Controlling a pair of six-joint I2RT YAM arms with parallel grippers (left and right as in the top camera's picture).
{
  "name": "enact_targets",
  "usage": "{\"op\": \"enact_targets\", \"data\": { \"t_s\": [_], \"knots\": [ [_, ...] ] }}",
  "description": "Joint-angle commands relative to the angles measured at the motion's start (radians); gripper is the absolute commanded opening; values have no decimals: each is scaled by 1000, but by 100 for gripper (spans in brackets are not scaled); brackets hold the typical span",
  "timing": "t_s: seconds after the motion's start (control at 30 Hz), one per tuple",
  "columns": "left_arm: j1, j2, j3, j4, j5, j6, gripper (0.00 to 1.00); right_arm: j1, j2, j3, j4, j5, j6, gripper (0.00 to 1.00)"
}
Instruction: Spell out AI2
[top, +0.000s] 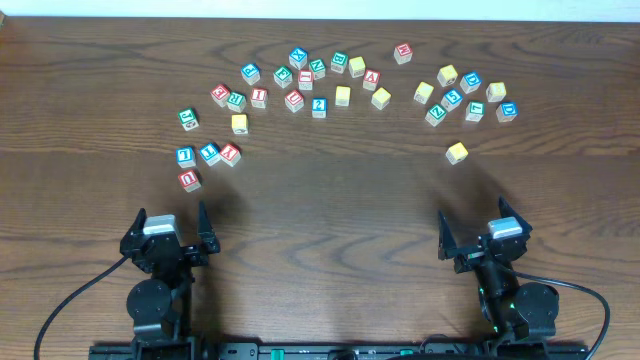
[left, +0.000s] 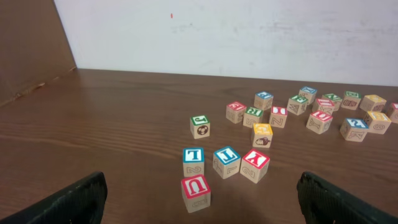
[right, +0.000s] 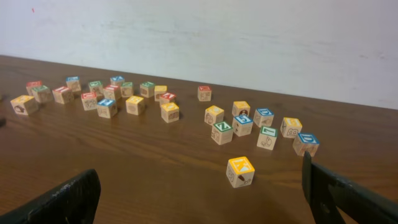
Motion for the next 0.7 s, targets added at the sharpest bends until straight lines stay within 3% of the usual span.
{"op": "enact_targets", "data": {
  "t_s": [0.0,0.67],
  "knots": [
    [5,-1,-33,-14,-24,6,96,-4,-6,-3,-2,-6,12,99],
    [5,23,7,-12,82,-10,96,-4,-6,-3,-2,-6,12,99]
  ]
}}
